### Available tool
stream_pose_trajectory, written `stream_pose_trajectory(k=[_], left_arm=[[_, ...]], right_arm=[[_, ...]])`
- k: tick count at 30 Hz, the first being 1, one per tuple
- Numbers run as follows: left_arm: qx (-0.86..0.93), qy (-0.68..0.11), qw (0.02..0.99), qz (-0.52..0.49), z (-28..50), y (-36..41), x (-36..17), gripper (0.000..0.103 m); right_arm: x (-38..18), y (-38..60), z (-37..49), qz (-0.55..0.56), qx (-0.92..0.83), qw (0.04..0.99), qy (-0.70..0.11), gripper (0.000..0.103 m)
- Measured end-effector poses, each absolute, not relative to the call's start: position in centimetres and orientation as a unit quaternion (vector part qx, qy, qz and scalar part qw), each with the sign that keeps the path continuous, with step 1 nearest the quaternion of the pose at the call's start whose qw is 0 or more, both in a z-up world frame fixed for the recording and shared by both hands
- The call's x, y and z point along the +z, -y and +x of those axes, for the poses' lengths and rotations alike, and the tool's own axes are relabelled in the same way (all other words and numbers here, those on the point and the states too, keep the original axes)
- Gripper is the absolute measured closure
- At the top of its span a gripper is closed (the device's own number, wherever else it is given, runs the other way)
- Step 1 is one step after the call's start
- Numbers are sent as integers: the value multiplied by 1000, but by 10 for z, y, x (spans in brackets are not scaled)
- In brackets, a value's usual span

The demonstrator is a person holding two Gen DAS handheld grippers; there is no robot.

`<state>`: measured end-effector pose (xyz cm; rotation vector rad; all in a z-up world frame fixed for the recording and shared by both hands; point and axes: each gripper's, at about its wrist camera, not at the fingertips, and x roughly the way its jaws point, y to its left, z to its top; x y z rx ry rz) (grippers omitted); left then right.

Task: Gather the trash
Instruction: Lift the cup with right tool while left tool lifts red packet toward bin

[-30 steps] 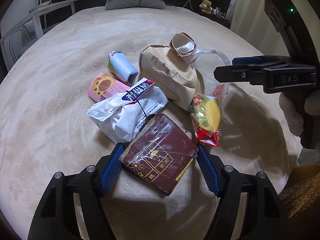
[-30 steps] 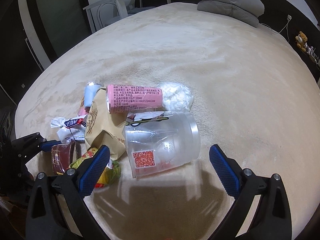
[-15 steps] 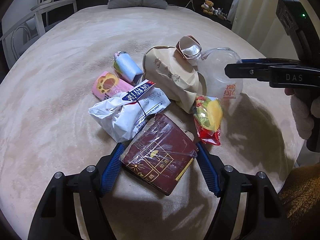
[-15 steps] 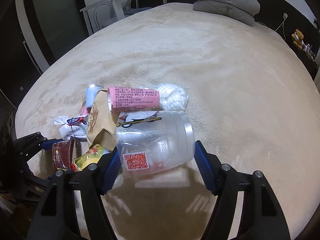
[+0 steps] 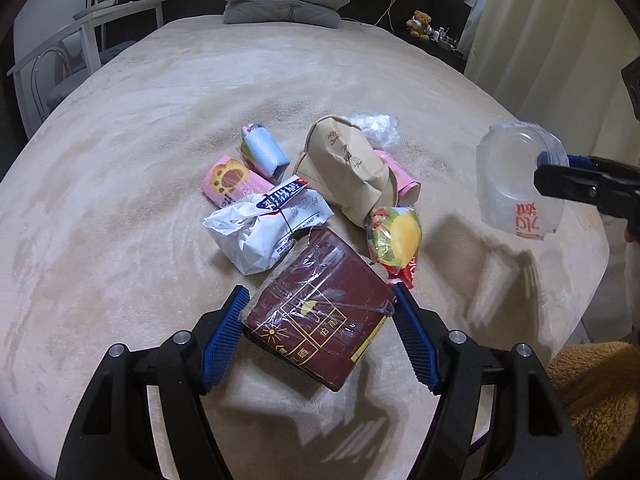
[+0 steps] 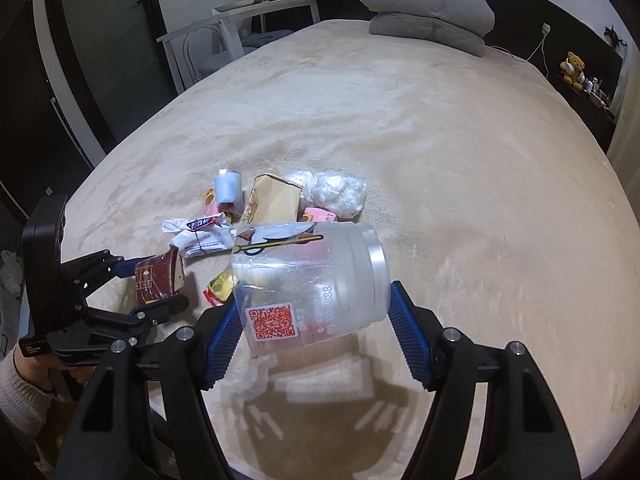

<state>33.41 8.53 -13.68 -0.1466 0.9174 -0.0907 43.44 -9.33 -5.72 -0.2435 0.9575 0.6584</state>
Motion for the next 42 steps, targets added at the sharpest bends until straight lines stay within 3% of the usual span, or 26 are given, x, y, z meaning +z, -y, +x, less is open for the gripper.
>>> stream_pose_trajectory(k=[26, 42], left_arm=[[-71, -349, 933, -48, 200, -49, -14, 32], [-85, -301, 949, -20, 106, -16, 26, 32]], right_arm=[[45, 173, 248, -36, 275, 875, -397, 34], [84, 193, 136, -26, 285, 894, -344, 34]])
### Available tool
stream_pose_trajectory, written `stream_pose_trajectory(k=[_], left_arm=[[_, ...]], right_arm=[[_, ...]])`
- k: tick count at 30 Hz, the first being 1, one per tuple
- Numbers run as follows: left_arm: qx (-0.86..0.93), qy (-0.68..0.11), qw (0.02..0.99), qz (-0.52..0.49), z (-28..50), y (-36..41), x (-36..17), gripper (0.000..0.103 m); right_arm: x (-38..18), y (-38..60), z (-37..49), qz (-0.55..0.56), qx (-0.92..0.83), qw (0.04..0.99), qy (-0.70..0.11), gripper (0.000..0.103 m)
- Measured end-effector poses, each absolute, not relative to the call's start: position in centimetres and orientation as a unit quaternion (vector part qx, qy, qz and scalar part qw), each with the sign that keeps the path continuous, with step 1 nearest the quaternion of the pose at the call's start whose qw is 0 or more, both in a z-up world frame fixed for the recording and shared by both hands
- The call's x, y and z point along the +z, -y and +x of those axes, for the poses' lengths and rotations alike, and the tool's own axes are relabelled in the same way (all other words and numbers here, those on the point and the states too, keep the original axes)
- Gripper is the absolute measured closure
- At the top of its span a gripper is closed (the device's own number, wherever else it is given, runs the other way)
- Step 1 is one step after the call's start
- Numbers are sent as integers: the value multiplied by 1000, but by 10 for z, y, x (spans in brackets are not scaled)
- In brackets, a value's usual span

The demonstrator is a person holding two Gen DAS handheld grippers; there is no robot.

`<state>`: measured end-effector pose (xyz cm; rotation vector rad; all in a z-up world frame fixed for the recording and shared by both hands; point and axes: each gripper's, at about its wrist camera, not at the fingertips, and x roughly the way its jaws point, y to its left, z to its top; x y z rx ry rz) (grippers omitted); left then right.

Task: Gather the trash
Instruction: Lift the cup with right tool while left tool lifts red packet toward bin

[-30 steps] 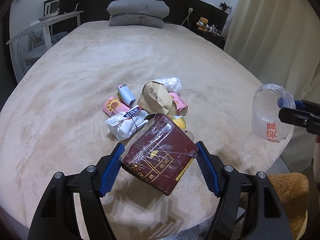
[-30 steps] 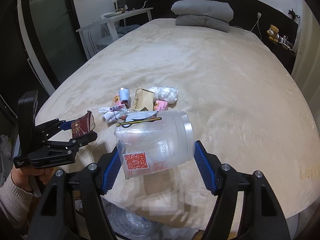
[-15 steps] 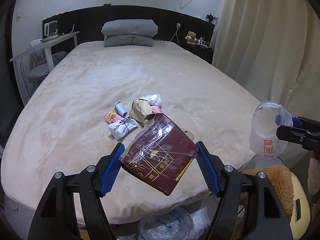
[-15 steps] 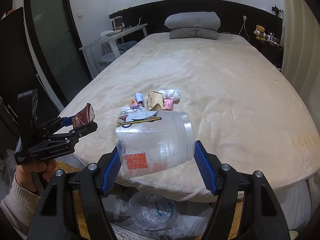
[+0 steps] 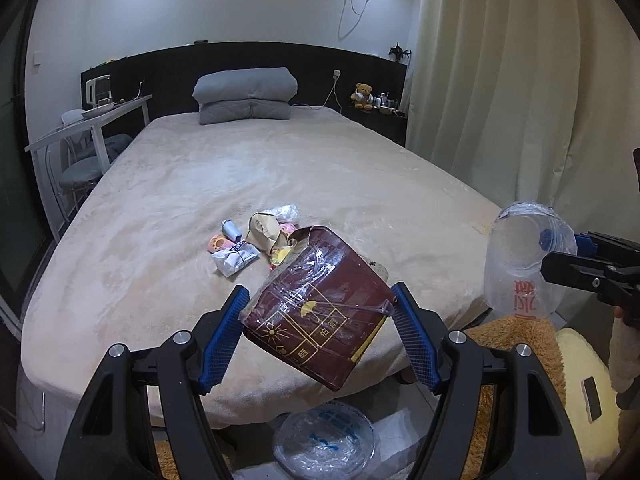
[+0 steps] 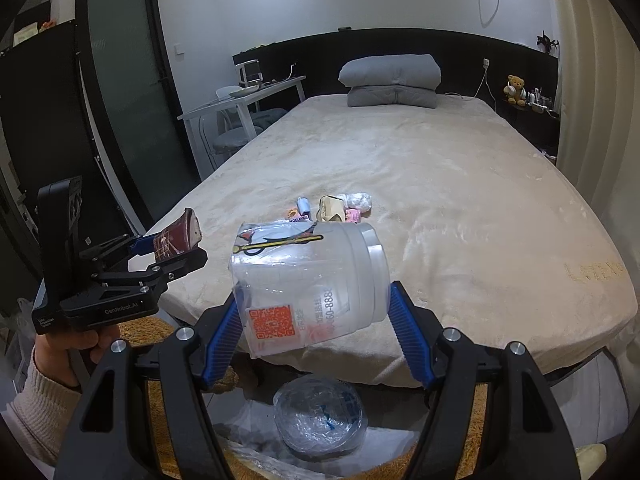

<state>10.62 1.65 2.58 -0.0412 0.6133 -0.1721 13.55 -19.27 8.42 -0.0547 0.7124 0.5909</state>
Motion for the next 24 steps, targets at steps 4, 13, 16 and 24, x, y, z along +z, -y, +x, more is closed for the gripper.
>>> stream_pose_trajectory(k=[4, 13, 16, 24], left_arm=[[-87, -293, 952, -15, 87, -12, 32, 32], [-91, -281, 955, -8, 58, 0, 38, 32], [-91, -283, 955, -4, 52, 4, 36, 32], [-93, -304, 948, -8, 52, 6, 17, 32]], right_arm=[[86, 198, 115, -29, 284, 898, -335, 34], [90, 208, 84, -25, 285, 902, -323, 34], [87, 208, 79, -26, 286, 901, -324, 34], [63, 199, 87, -26, 291, 889, -353, 34]])
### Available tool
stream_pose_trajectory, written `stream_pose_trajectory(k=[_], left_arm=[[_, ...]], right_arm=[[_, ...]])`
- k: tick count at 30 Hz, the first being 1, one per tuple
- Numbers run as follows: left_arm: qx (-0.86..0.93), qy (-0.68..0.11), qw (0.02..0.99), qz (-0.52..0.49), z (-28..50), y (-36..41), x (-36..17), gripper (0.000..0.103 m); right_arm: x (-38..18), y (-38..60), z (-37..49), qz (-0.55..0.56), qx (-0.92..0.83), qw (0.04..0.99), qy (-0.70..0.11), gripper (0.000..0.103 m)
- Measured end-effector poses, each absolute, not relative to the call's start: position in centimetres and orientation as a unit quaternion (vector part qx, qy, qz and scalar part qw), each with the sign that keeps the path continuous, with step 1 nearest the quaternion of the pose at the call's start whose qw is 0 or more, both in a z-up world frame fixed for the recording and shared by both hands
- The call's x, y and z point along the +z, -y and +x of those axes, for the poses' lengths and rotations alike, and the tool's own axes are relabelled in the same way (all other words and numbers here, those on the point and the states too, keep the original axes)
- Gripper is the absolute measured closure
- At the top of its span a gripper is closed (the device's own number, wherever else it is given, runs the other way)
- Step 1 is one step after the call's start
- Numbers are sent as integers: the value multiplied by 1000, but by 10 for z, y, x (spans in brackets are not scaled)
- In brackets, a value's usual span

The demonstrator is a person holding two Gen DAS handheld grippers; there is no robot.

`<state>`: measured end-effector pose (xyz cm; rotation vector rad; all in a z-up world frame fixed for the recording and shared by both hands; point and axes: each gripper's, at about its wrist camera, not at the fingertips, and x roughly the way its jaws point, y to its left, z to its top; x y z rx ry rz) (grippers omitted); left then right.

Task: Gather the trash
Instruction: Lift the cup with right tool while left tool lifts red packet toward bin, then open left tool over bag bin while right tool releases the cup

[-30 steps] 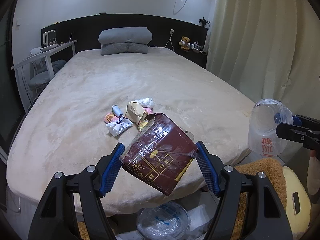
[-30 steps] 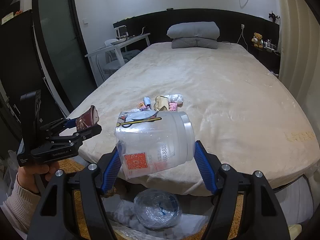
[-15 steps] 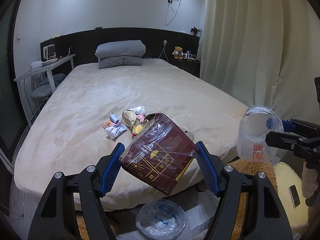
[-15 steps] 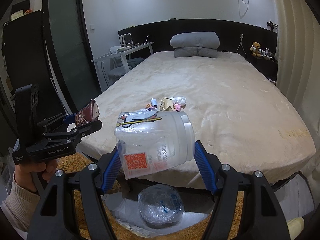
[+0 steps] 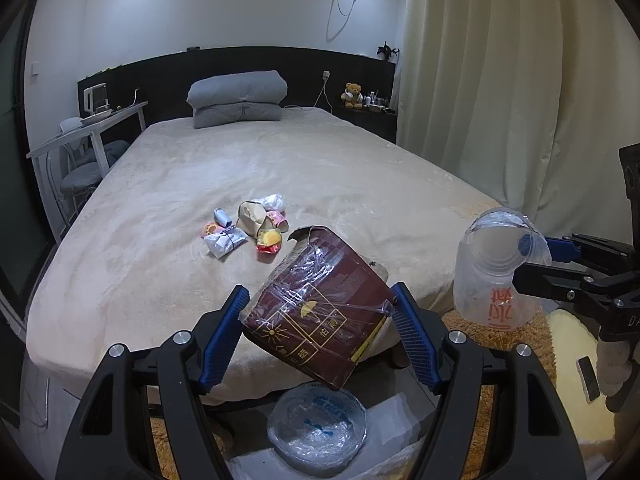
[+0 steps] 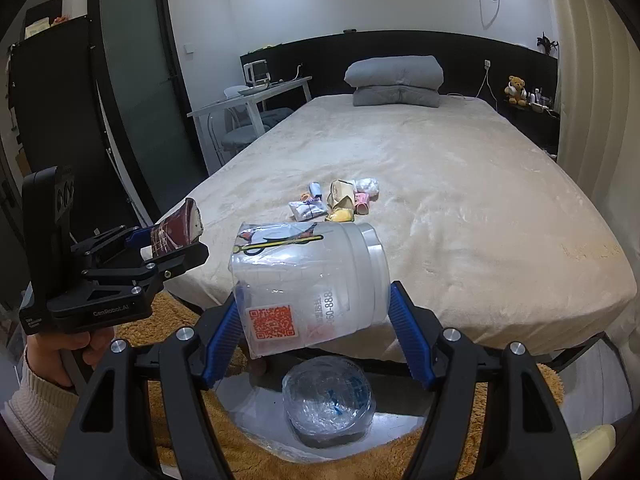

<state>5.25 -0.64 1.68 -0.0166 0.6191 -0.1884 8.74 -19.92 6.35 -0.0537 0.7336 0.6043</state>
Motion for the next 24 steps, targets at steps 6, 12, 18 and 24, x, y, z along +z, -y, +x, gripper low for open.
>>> stream_pose_trajectory(k=[6, 12, 18, 24], left_arm=[[-96, -338, 936, -16, 67, 4, -14, 32], [-103, -379, 919, -30, 85, 3, -49, 32], [-107, -417, 902, -39, 98, 2, -82, 32], [-107, -453, 883, -49, 108, -1, -114, 32]], right_arm=[[31, 193, 103, -28, 289, 873, -391, 34], [-6, 186, 125, -31, 286, 853, -434, 34], [-45, 179, 145, -28, 282, 831, -479, 34], [-78, 171, 158, -27, 282, 808, -517, 34]])
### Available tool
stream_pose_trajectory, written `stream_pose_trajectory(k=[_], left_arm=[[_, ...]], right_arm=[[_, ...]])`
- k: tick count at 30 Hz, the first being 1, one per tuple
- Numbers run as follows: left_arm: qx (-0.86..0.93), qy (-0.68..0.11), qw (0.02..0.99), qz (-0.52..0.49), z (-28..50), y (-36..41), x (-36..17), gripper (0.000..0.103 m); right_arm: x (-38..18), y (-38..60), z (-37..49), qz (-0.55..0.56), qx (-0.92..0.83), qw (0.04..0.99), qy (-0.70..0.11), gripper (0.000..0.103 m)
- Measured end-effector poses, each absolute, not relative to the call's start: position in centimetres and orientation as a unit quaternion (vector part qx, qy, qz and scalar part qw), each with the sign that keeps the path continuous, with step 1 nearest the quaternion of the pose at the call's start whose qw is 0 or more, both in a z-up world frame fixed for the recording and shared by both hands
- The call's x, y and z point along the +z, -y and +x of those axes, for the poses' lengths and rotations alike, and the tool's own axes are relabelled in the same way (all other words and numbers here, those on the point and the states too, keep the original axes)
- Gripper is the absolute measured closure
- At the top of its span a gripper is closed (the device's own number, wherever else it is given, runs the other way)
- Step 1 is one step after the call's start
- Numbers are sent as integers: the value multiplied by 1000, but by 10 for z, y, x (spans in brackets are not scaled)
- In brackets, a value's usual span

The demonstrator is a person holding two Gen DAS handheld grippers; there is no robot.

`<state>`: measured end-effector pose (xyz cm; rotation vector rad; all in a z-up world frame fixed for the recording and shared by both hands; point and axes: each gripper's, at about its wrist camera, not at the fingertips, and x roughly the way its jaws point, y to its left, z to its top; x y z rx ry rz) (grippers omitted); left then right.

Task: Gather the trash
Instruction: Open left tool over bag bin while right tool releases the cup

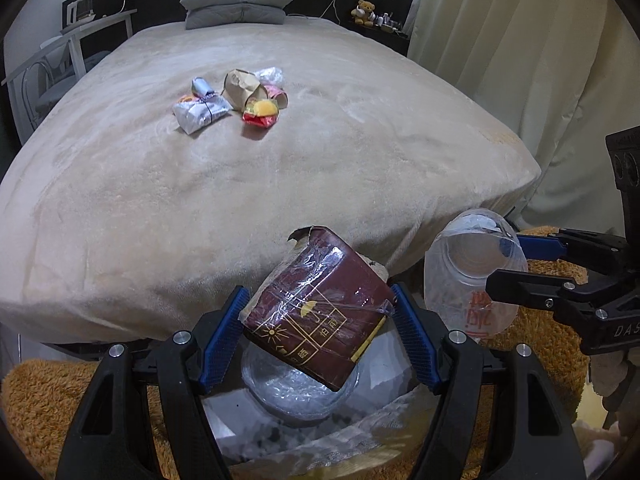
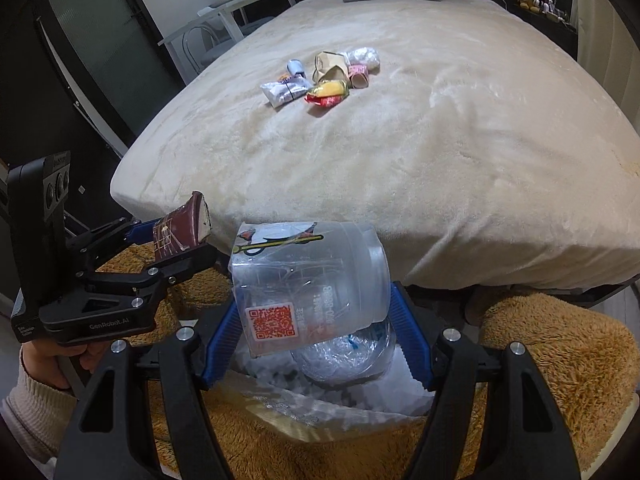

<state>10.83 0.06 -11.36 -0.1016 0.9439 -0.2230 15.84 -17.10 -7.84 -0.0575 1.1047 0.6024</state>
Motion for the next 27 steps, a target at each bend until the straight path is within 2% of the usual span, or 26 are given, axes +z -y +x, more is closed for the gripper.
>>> stream_pose_trajectory(k=[27], left_arm=[[-109, -598, 788, -103, 155, -9, -250, 32]], right_arm=[[-192, 153, 200, -16, 247, 720, -649, 34]])
